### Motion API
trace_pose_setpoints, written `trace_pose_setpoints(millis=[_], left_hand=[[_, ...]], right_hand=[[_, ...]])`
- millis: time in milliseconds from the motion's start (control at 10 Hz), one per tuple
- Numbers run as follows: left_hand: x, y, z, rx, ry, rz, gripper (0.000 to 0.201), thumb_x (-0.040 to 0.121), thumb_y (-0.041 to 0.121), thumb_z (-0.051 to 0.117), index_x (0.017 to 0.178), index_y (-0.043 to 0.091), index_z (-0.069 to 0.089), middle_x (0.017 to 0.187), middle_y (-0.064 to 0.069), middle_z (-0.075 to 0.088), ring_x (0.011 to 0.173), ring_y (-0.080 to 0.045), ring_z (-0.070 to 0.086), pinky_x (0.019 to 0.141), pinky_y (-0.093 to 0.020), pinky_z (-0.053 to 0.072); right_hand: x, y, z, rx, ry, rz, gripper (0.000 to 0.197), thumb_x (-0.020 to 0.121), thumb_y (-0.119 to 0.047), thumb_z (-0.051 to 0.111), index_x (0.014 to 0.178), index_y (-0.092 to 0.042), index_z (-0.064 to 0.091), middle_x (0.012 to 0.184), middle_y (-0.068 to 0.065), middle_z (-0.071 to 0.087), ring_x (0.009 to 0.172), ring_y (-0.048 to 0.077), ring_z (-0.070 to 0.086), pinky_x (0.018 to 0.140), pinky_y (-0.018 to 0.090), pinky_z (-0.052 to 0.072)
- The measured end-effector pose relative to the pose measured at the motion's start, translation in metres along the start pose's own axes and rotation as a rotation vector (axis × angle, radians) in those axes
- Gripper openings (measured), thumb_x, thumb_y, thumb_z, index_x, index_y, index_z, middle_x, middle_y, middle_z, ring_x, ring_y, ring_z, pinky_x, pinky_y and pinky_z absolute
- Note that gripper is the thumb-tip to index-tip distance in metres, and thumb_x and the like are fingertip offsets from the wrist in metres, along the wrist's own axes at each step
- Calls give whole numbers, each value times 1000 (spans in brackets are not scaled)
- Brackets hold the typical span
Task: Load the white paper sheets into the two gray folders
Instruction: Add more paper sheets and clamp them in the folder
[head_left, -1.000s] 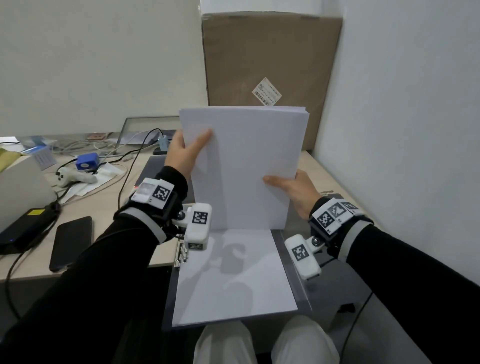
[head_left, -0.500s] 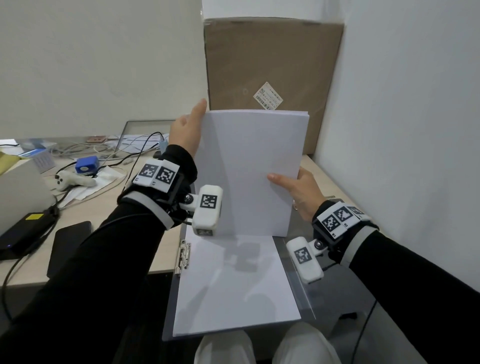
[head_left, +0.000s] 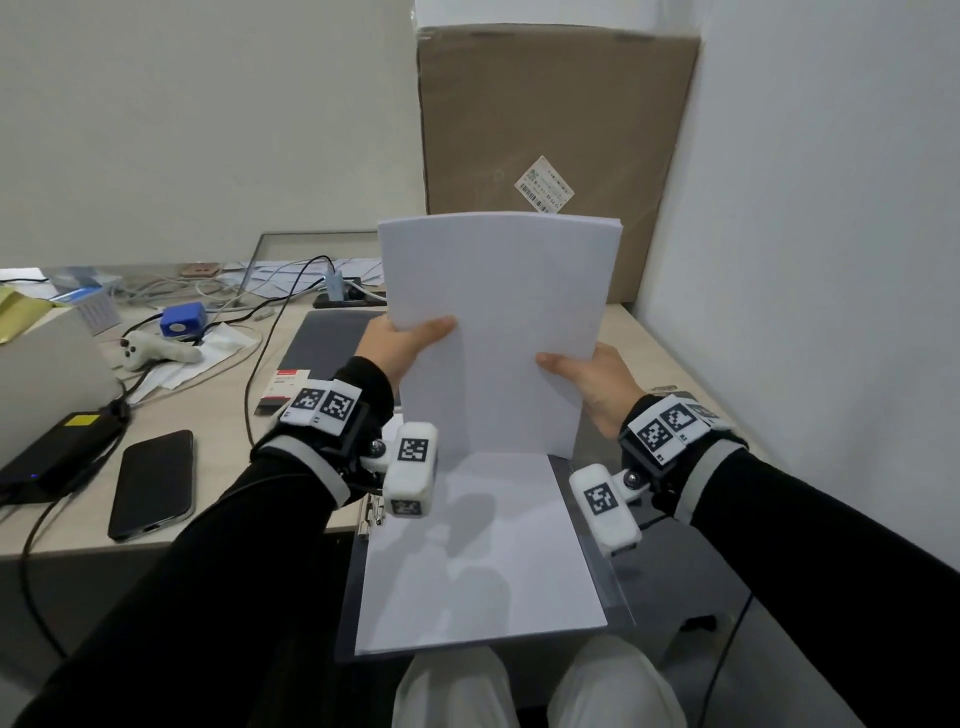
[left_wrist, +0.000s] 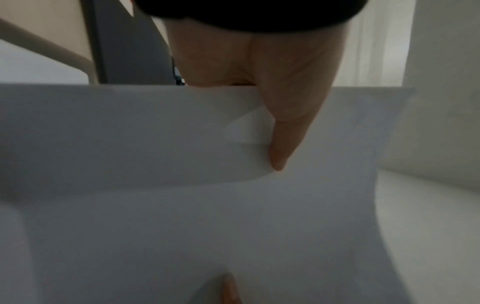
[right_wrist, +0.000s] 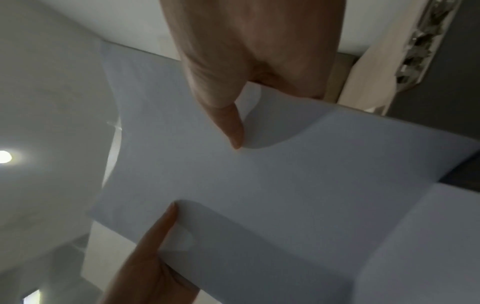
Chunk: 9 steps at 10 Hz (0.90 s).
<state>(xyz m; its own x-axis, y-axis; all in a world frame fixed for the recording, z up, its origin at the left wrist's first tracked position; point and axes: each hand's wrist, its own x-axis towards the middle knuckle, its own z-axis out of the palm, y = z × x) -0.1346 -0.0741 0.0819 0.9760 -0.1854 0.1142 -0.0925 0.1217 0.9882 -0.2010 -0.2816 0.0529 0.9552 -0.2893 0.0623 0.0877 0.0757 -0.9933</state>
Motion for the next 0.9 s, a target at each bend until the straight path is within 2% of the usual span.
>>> trace_pose_setpoints(millis=[100, 200, 300, 400, 500, 600, 700, 800, 900], left_hand=[[-10, -18, 0, 45, 15, -118, 12, 80, 7, 70, 90, 11, 67, 98, -10, 70, 77, -20, 67, 86, -37, 54], [-18, -26, 4, 55, 56, -140, 27, 79, 9, 72, 105, 8, 65, 108, -15, 67, 94, -26, 65, 97, -42, 50], [-17, -15, 13, 67, 37, -135, 17, 79, 9, 72, 96, 9, 67, 94, -10, 68, 93, -27, 64, 95, -42, 50], [-16, -7, 30, 92, -85, -208, 11, 83, 10, 68, 93, 7, 66, 92, -10, 67, 89, -29, 64, 93, -43, 52], [-24, -17, 55, 167, -246, -322, 5, 92, 6, 54, 91, 7, 59, 87, -7, 63, 76, -22, 62, 72, -33, 54], [-33, -43, 82, 293, -367, -439, 13, 92, -3, 47, 91, 5, 58, 85, -7, 62, 78, -23, 61, 80, -38, 53], [-41, -70, 110, 370, -382, -531, 20, 89, -7, 48, 106, -4, 59, 83, -10, 62, 83, -27, 62, 89, -42, 52], [-48, -89, 135, 495, -374, -565, 15, 89, -1, 52, 102, -5, 58, 99, -19, 64, 99, -32, 62, 92, -45, 53], [-50, -100, 154, 652, -411, -540, 38, 84, 12, 57, 116, -9, 57, 118, -22, 63, 108, -36, 62, 98, -44, 49]], right_hand=[[-1, 18, 2, -120, -7, 73, 32, 85, 2, 62, 117, 2, 61, 124, 22, 62, 108, 33, 62, 101, 47, 46], [-6, 19, 0, -168, 17, 62, 29, 88, 1, 58, 117, 3, 60, 121, 21, 63, 102, 27, 62, 99, 44, 48], [-9, 8, -13, -175, 42, 36, 32, 89, -3, 59, 120, 3, 59, 121, 20, 64, 104, 29, 63, 99, 47, 48], [-11, -5, -42, -213, 37, 105, 37, 89, -1, 58, 125, 7, 55, 126, 22, 60, 113, 36, 60, 101, 49, 46], [-17, -9, -82, -247, 49, 260, 40, 91, 3, 53, 130, 5, 50, 129, 21, 58, 114, 38, 57, 103, 52, 42], [-28, 5, -127, -373, 85, 419, 39, 91, 0, 54, 129, 3, 50, 128, 22, 58, 112, 36, 58, 102, 51, 43], [-41, 23, -159, -453, 63, 551, 34, 91, -2, 53, 125, 2, 51, 122, 24, 59, 104, 38, 62, 99, 49, 46], [-53, 35, -181, -436, 146, 627, 30, 97, 1, 39, 125, -4, 48, 120, 18, 57, 95, 34, 61, 95, 48, 43], [-46, 56, -219, -550, 240, 616, 44, 89, -3, 54, 133, -1, 48, 137, 19, 51, 121, 37, 54, 105, 48, 43]])
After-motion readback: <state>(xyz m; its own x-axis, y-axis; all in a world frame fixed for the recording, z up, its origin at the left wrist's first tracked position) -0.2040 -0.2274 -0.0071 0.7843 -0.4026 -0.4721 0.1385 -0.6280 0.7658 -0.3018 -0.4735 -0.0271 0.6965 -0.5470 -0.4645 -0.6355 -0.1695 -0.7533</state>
